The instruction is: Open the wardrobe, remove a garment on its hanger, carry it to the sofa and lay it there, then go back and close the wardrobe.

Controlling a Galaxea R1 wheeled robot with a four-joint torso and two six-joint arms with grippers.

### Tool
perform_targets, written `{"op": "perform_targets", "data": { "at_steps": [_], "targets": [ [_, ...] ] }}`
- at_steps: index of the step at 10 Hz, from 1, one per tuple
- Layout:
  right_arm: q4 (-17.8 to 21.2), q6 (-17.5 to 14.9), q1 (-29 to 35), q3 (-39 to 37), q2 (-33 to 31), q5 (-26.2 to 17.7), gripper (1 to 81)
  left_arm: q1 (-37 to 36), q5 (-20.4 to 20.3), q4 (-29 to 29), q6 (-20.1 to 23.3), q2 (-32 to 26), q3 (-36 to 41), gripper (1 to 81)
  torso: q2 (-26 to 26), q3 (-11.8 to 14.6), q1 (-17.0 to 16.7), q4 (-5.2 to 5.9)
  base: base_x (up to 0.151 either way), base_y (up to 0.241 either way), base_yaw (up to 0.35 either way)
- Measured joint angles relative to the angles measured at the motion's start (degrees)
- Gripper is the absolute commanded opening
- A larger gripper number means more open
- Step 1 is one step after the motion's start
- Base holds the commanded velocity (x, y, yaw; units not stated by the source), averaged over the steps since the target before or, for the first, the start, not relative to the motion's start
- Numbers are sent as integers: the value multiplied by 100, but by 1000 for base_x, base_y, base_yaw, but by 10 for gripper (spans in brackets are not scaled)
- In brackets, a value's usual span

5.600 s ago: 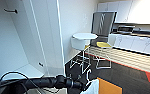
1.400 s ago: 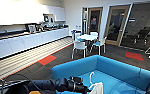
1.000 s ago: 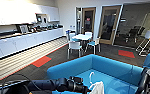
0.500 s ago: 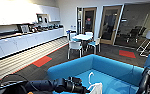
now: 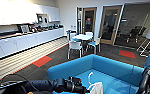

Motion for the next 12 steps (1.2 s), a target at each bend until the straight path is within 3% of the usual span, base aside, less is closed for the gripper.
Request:
{"op": "perform_targets", "data": {
  "at_steps": [9, 12],
  "targets": [
    [0, -2, -30, 0, -2, 11, 811, 44, -4, 4, 0, 4, 45, 10, -2, 0, 10, 0, 136, 0, 0],
    [0, 0, 20, 0, 0, 30, 811, 13, -1, 37, 0, 17, 45, 10, 0, 0, 17, 0, 33, 0, 0]
  ]
}}
